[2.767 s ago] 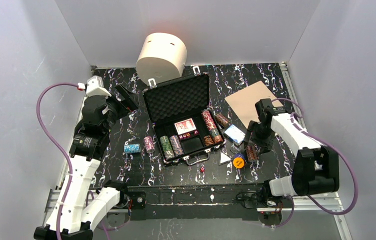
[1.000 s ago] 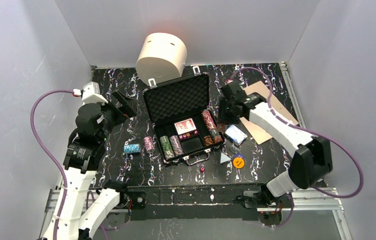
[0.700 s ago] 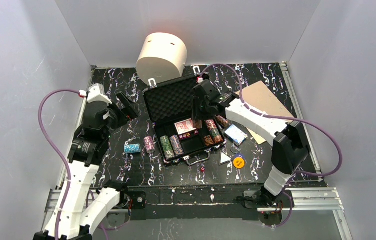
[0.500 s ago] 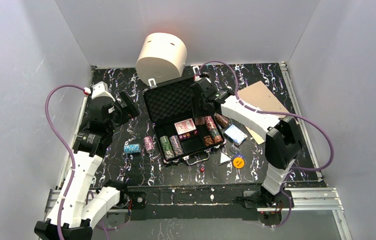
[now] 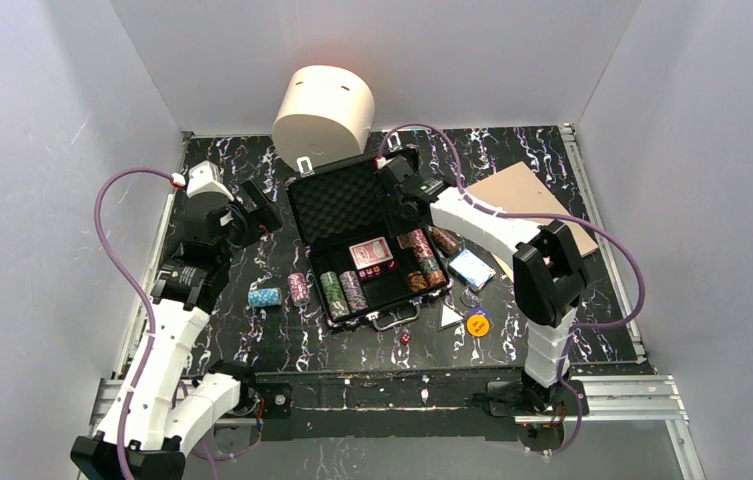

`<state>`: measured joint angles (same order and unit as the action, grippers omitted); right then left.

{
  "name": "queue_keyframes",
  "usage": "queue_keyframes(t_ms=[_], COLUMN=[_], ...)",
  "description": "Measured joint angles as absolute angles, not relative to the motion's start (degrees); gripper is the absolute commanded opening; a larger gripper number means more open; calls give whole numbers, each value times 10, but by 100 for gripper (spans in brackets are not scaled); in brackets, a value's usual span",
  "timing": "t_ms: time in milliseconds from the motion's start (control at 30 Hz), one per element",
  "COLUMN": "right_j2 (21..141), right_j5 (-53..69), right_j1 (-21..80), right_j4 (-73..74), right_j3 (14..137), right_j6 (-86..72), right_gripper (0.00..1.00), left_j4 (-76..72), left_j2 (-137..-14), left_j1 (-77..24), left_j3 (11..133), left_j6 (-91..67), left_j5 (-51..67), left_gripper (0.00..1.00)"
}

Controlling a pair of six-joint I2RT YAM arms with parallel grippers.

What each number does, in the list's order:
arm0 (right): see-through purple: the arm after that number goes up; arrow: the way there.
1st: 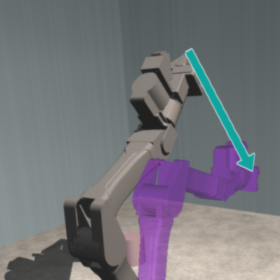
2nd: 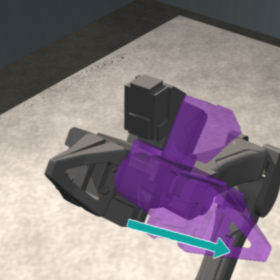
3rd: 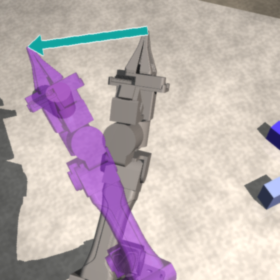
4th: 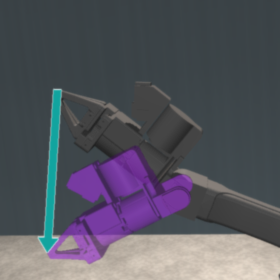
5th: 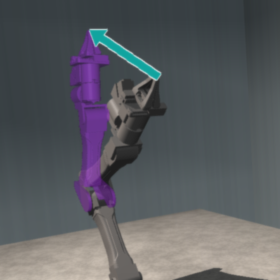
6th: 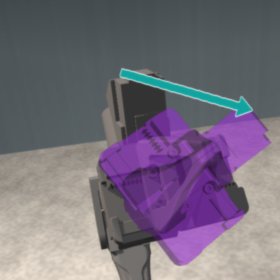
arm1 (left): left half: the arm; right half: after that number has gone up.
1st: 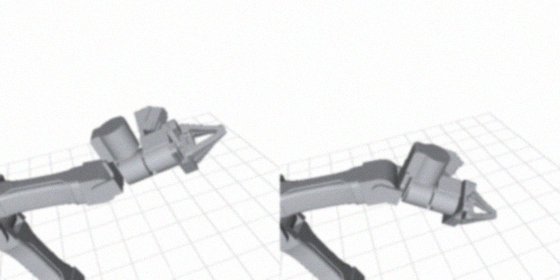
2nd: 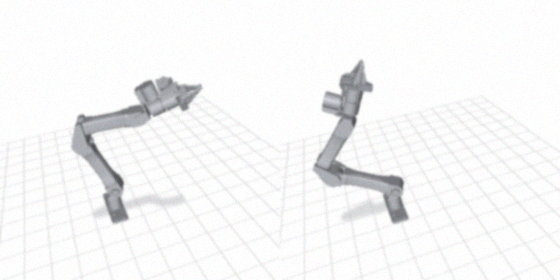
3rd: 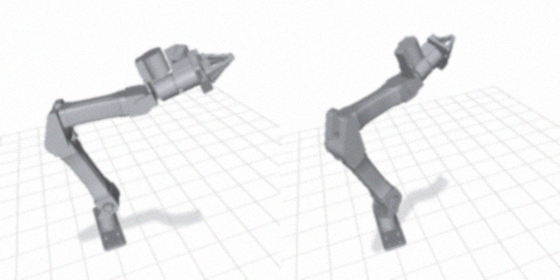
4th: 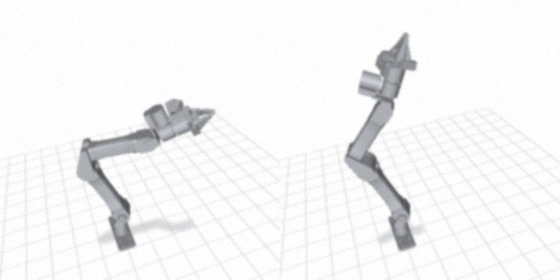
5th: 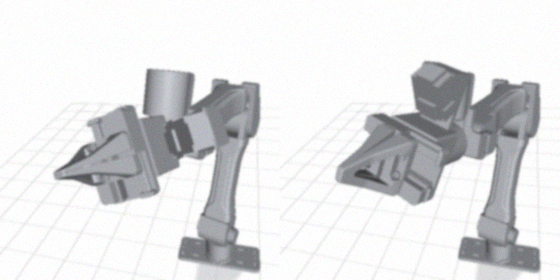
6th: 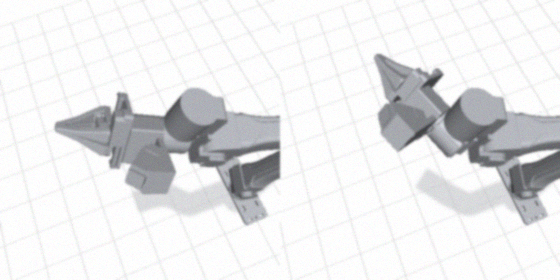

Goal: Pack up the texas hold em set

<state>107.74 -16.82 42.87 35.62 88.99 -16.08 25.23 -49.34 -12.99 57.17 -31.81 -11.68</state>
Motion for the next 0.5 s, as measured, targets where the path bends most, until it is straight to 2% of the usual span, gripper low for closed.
queue_keyframes(t_ms=[500], right_j2=[1131], right_j5=[-144], right_j1=[429], right_j4=[372], right_j3=[921], right_j6=[-161], right_gripper=[45], left_j4=[192], left_j2=[-542], left_j1=[-130], left_j3=[538], left_j6=[-306], left_j5=[-72], left_gripper=[98])
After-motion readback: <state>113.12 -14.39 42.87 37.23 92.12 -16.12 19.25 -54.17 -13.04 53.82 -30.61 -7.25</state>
